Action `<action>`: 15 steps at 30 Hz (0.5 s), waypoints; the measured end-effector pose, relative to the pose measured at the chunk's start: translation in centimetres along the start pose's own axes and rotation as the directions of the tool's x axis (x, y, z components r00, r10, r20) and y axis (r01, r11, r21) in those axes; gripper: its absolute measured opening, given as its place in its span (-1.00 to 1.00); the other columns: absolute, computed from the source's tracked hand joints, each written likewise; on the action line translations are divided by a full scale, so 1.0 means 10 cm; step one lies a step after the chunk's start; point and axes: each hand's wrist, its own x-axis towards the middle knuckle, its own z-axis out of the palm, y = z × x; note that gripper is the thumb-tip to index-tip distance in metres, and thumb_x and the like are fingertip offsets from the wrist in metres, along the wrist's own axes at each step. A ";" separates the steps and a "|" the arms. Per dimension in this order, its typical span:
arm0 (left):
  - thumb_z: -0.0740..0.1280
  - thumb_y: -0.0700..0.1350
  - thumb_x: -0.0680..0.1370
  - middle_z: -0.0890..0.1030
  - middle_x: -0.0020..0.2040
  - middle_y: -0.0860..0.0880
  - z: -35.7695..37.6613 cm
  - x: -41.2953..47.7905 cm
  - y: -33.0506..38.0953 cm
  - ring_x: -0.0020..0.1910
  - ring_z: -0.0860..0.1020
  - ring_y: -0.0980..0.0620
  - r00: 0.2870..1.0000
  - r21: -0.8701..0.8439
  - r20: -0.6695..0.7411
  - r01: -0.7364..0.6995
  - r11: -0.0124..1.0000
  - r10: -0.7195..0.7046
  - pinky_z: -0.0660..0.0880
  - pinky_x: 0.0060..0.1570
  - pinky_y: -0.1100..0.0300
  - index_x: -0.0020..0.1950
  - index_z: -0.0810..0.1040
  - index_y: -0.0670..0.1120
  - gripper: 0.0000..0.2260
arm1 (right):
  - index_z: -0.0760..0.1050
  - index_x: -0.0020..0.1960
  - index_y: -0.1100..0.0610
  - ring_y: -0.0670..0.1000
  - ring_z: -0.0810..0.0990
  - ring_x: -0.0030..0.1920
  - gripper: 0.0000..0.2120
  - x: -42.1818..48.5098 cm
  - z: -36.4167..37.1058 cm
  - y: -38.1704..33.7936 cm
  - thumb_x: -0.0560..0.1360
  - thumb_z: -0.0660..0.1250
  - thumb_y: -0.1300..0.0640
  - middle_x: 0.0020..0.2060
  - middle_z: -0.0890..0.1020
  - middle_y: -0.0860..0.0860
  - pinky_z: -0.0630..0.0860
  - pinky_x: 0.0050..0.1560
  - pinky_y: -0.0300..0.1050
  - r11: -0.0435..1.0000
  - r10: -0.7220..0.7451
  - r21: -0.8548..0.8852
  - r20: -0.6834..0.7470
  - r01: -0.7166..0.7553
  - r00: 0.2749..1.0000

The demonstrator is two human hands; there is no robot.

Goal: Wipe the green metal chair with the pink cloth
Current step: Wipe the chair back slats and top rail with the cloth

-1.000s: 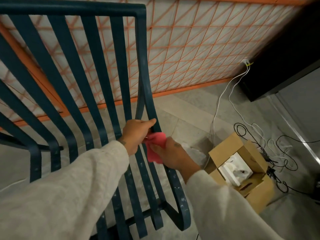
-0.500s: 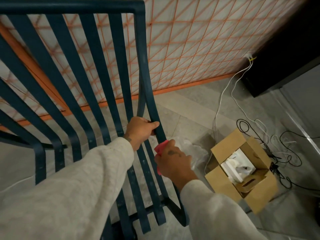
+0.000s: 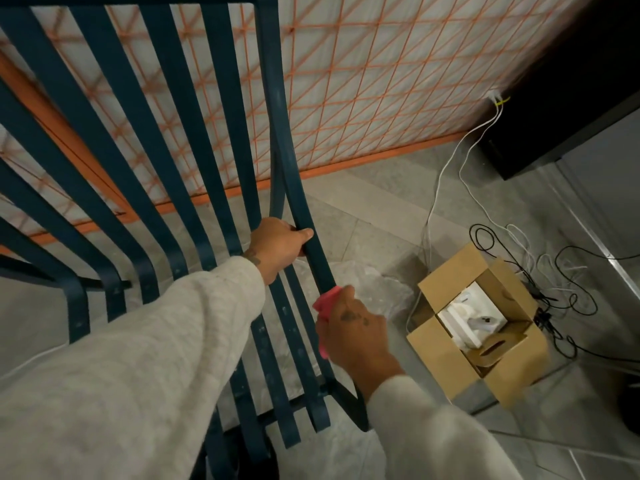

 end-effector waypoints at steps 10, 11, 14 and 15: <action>0.43 -0.06 0.50 0.69 -0.06 -0.11 -0.01 0.02 0.01 -0.08 0.68 -0.07 1.000 0.000 -0.004 0.002 1.000 -0.002 0.59 0.08 -0.04 0.00 0.59 -0.20 -0.78 | 0.18 0.36 0.07 0.10 0.60 0.11 -0.56 -0.03 -0.01 -0.09 0.58 0.31 0.05 0.16 0.55 0.05 0.43 0.31 0.18 0.997 -0.074 0.023 -0.123 0.077 0.990; 0.44 -0.06 0.48 0.69 -0.06 -0.12 -0.01 0.02 0.00 -0.07 0.67 -0.09 1.000 -0.007 -0.002 0.011 1.000 -0.011 0.59 0.07 -0.05 0.00 0.59 -0.20 -0.77 | 0.13 0.41 0.08 0.09 0.60 0.14 -0.46 -0.14 0.03 0.01 0.57 0.35 0.05 0.20 0.54 0.06 0.42 0.33 0.17 0.997 -0.078 0.004 -0.089 0.079 0.993; 0.46 -0.07 0.48 0.68 -0.05 -0.13 -0.02 0.04 -0.02 -0.08 0.67 -0.10 1.000 -0.020 0.006 0.024 1.000 -0.024 0.59 0.07 -0.04 0.01 0.58 -0.21 -0.76 | 0.00 0.49 0.11 0.12 0.56 0.23 -0.29 -0.29 0.09 0.14 0.55 0.37 0.00 0.29 0.49 0.08 0.40 0.36 0.18 0.995 -0.059 -0.082 -0.010 0.058 0.998; 0.45 -0.06 0.48 0.68 -0.05 -0.12 -0.02 0.03 0.01 -0.07 0.67 -0.09 1.000 -0.015 0.010 0.027 1.000 -0.026 0.59 0.07 -0.04 0.02 0.58 -0.21 -0.76 | -0.02 0.51 0.12 0.13 0.56 0.23 -0.27 -0.23 0.07 0.11 0.56 0.36 -0.02 0.31 0.49 0.09 0.40 0.36 0.20 0.994 -0.051 -0.095 0.011 0.052 0.999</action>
